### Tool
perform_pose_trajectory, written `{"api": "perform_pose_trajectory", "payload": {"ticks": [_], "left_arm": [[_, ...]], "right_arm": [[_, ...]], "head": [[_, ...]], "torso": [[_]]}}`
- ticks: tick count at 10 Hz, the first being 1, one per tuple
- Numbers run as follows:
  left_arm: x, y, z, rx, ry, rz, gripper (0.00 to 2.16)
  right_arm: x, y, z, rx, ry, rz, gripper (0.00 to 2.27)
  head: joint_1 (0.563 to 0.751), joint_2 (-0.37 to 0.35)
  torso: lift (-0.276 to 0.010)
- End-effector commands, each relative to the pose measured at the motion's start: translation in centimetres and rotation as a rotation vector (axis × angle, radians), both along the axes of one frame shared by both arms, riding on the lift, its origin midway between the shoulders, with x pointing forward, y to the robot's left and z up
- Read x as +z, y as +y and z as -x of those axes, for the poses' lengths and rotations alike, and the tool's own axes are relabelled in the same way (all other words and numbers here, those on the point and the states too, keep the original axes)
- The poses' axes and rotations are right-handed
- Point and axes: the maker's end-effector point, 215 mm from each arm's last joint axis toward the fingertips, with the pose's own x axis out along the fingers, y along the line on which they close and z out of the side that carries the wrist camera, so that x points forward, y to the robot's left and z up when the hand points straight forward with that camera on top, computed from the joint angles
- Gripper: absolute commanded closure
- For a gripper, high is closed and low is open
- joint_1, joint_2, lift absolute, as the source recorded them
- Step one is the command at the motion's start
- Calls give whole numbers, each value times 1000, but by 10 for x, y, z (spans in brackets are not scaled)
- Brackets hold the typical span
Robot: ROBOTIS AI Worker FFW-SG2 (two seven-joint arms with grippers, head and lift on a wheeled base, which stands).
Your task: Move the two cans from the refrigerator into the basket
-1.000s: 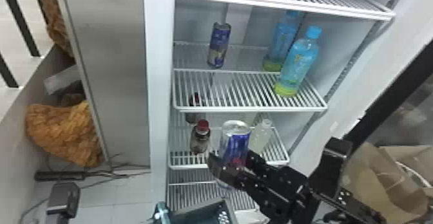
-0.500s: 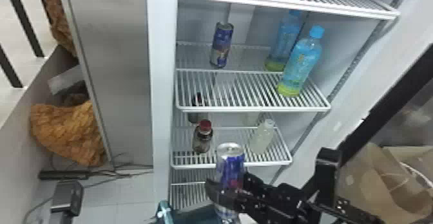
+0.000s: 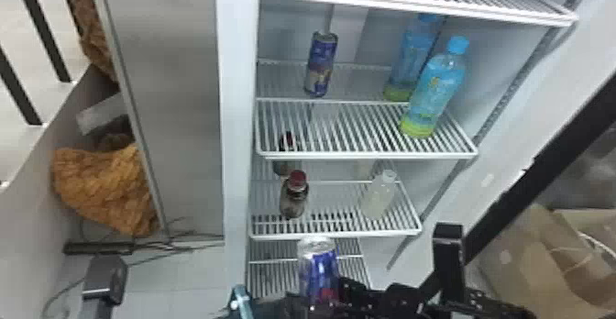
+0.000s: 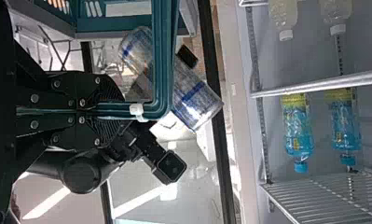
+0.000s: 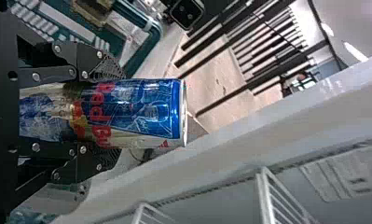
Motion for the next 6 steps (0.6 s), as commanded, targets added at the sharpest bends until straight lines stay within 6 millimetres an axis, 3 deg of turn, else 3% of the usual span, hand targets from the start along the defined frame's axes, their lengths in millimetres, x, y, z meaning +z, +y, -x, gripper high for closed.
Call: {"api": "perform_pose_trajectory", "payload": {"ticks": [1, 4, 6], "left_arm": [[-1, 0, 1, -6, 3, -1, 1197], [0, -2, 1, -12, 1, -1, 1197], [0, -2, 1, -12, 1, -1, 1197]], "right_arm": [[-14, 3, 7, 33, 62, 5, 1087], [-35, 22, 11, 138, 140, -49, 1050], [-37, 22, 10, 150, 142, -41, 538]], "head": [[695, -203], [695, -182], [695, -163]], "torso": [[-35], [-35], [-35]]}}
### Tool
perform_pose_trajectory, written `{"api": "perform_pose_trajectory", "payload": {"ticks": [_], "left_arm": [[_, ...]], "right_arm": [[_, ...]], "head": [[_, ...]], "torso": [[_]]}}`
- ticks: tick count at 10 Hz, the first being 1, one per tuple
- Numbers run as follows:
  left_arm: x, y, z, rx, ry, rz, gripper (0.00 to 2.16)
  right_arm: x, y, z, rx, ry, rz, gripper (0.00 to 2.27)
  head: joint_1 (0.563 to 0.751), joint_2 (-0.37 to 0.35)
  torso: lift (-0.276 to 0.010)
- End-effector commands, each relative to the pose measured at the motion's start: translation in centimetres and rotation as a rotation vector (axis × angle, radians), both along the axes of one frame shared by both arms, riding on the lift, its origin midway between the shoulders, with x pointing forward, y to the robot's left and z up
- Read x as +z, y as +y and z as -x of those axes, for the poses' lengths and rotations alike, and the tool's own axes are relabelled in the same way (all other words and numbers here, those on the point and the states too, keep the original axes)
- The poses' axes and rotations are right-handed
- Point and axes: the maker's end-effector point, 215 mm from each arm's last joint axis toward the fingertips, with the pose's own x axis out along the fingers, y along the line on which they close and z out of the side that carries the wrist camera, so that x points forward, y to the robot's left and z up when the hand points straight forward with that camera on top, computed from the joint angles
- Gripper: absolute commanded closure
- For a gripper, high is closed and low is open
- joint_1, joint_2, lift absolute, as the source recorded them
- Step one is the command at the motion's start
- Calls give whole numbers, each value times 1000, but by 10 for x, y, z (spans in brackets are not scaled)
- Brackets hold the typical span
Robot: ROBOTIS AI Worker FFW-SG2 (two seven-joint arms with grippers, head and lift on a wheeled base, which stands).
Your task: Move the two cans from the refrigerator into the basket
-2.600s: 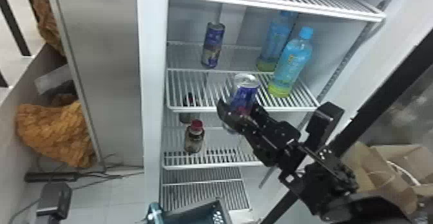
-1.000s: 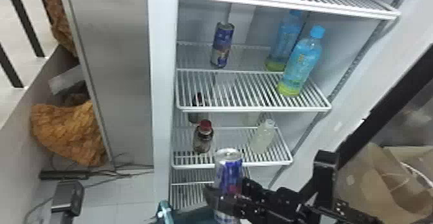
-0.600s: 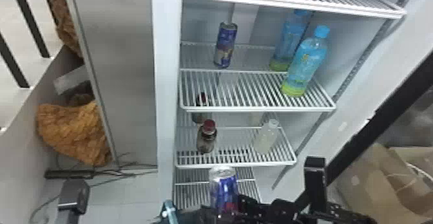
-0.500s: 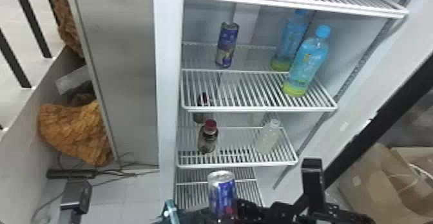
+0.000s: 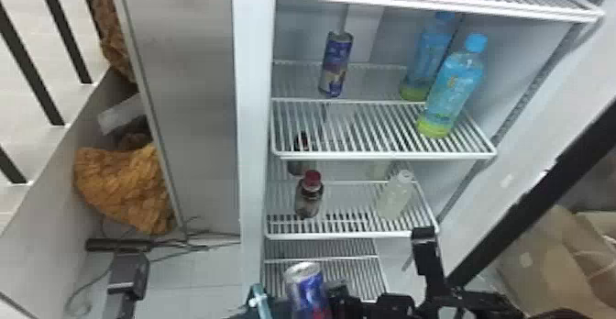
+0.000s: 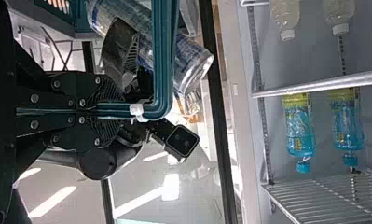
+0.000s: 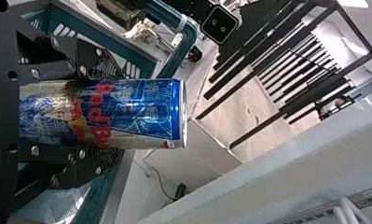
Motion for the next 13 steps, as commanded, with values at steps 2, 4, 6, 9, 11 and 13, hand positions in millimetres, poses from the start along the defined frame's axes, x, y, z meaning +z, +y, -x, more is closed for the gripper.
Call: {"api": "perform_pose_trajectory", "payload": {"ticks": [2, 4, 6, 9, 11, 13], "left_arm": [[-1, 0, 2, -5, 6, 2, 1197], [-1, 0, 2, -5, 6, 2, 1197], [-1, 0, 3, -3, 8, 3, 1197], [-1, 1, 3, -1, 10, 6, 1197], [-1, 0, 4, -1, 13, 8, 1197], [0, 1, 4, 0, 10, 7, 1197]], "right_arm": [[1, 0, -2, 0, -10, 3, 211], [8, -2, -9, -8, -46, -4, 124], [14, -12, -18, -37, -82, 5, 124], [24, -16, -26, -65, -101, -26, 124], [33, -18, -34, -88, -134, -44, 125], [45, -20, -43, -110, -171, -65, 125]], "head": [[695, -163], [695, -162], [695, -166], [695, -187], [695, -187], [695, -186]], "torso": [[-35], [-35], [-35], [-35], [-35], [-35]]}}
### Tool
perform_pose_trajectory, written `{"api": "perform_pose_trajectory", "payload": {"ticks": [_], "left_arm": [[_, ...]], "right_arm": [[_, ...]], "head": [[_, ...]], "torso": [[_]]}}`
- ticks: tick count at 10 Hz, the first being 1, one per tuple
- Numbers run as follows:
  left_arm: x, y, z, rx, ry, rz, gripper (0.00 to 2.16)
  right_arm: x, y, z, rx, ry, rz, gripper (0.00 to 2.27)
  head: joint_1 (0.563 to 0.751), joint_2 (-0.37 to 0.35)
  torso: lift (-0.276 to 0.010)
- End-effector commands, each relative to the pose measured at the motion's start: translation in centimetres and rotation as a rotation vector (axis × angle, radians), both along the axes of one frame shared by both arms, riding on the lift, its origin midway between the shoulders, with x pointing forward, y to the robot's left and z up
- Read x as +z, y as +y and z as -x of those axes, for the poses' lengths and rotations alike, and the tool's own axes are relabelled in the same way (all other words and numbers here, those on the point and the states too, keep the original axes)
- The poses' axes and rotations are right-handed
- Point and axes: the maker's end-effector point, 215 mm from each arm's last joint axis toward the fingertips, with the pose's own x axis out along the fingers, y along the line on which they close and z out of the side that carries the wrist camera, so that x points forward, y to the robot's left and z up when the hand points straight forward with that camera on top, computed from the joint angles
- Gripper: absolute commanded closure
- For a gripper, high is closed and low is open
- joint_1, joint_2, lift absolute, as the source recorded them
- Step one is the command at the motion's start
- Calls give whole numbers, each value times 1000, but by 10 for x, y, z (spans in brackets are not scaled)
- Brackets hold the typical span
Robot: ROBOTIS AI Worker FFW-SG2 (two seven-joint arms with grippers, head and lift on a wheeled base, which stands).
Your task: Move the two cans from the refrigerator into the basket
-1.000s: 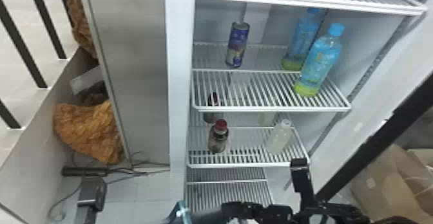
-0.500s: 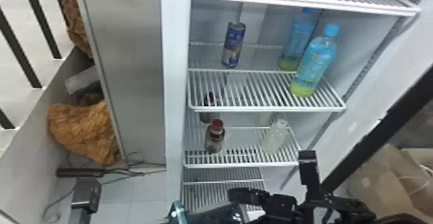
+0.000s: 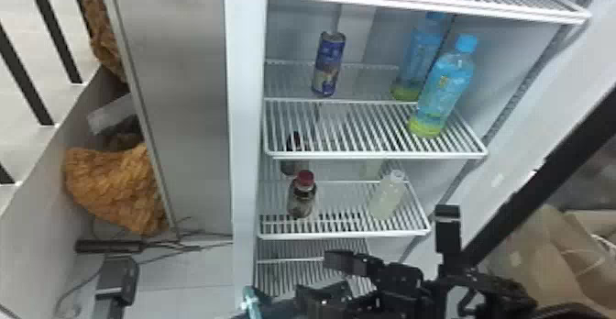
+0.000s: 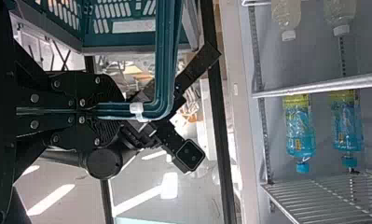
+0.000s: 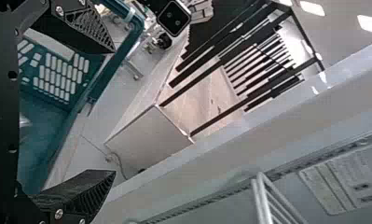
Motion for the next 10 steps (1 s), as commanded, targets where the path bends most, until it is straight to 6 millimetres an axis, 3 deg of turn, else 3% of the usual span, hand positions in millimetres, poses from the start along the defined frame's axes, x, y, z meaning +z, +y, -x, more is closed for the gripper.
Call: {"api": "perform_pose_trajectory", "payload": {"ticks": [1, 3, 6, 10], "left_arm": [[0, 0, 1, -5, 1, -1, 1197], [1, -1, 1, -4, 1, 1, 1197], [0, 0, 2, -3, 3, 2, 1197], [0, 1, 2, 1, 7, 5, 1197]], "right_arm": [[11, -2, -7, -12, -31, -16, 125], [22, 0, -15, -26, -59, -51, 125], [53, -4, -41, -79, -177, -80, 125], [90, -43, -77, -229, -333, -40, 119]], "head": [[695, -186], [695, -186], [695, -179], [695, -205]], "torso": [[-35], [-35], [-35], [-35]]}}
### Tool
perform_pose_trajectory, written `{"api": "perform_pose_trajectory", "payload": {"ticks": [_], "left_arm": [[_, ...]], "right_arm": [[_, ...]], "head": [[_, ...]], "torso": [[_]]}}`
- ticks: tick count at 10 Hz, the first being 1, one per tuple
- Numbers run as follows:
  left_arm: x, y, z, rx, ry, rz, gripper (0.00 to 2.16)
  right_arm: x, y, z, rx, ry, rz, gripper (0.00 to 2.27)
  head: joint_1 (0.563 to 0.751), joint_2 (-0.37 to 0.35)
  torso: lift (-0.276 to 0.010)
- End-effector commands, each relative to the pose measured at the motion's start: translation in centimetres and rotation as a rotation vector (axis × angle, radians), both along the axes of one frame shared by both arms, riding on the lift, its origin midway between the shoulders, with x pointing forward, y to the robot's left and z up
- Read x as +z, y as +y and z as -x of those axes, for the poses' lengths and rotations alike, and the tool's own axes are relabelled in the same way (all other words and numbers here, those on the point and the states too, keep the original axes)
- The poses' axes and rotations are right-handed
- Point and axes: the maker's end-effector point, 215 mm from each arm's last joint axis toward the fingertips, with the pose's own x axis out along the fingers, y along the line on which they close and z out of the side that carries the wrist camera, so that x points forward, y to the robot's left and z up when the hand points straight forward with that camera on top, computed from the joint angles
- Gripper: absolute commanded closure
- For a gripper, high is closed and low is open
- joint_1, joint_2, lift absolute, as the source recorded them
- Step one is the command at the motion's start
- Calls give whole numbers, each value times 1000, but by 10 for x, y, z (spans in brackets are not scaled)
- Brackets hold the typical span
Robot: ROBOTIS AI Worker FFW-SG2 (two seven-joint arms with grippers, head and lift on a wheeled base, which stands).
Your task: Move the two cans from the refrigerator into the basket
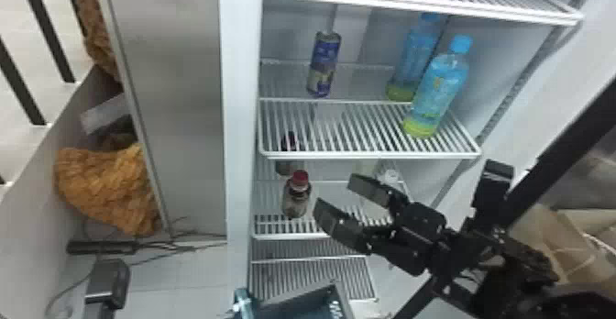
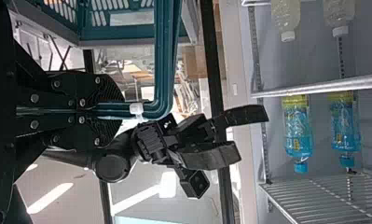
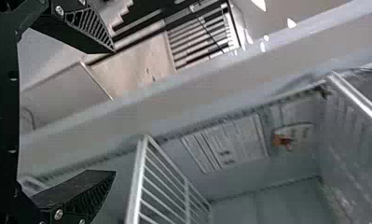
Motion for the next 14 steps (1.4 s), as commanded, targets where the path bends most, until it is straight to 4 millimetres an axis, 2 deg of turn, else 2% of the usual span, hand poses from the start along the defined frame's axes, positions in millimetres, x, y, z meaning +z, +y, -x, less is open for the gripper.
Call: {"api": "perform_pose_trajectory", "payload": {"ticks": [1, 8, 11, 14], "left_arm": [[-1, 0, 2, -4, 6, 0, 1197], [2, 0, 3, -3, 5, 10, 1197], [1, -1, 3, -7, 6, 8, 1197], [1, -1, 3, -12, 1, 4, 1197]], "right_arm": [[15, -13, -10, -49, -56, 6, 119], [59, -73, -56, -313, -233, 34, 122], [59, -91, -79, -393, -252, 77, 122], [52, -91, -110, -417, -263, 77, 124]], "head": [[695, -223], [695, -305], [695, -327], [695, -330]], "torso": [[-35], [-35], [-35], [-35]]}}
